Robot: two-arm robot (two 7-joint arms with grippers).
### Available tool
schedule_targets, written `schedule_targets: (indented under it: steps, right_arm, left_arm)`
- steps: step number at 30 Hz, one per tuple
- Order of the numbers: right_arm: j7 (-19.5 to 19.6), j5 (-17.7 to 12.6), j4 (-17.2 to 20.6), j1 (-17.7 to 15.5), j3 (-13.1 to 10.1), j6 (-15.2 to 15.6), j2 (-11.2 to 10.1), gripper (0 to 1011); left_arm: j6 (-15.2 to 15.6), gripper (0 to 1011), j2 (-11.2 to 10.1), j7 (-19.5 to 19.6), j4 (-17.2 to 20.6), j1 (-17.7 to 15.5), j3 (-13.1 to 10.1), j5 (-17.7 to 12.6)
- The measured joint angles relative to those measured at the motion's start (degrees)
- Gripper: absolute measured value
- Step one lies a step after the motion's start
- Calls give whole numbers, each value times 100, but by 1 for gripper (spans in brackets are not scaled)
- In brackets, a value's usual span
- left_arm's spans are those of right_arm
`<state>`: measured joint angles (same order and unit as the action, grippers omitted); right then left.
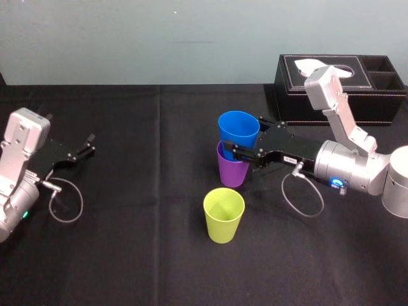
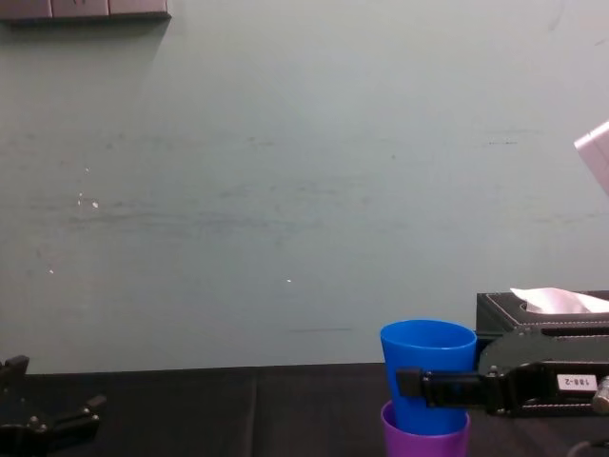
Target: Stack the three plastic cups sequentially using one hand.
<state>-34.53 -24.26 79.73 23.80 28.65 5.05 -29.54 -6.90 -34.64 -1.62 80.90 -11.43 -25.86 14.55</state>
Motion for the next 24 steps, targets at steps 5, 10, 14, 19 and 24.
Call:
schedule_targets:
  steps: [5, 10, 14, 19, 24]
  right_arm:
    - [-17, -25, -17, -4, -5, 0, 1, 723]
    - [-15, -24, -13, -6, -7, 2, -1, 723]
    - [-13, -23, -11, -6, -8, 3, -2, 723]
    - [-13, -20, -8, -6, -8, 4, -3, 799]
    - [-12, -18, -3, -6, -8, 4, -3, 917]
  left_arm:
    - [0, 1012, 0, 0, 0, 0, 0, 0]
    - [0, 1011, 0, 0, 0, 0, 0, 0]
    - [0, 1011, 0, 0, 0, 0, 0, 0]
    - [0, 1011, 0, 0, 0, 0, 0, 0]
    - [0, 1011, 0, 0, 0, 0, 0, 0]
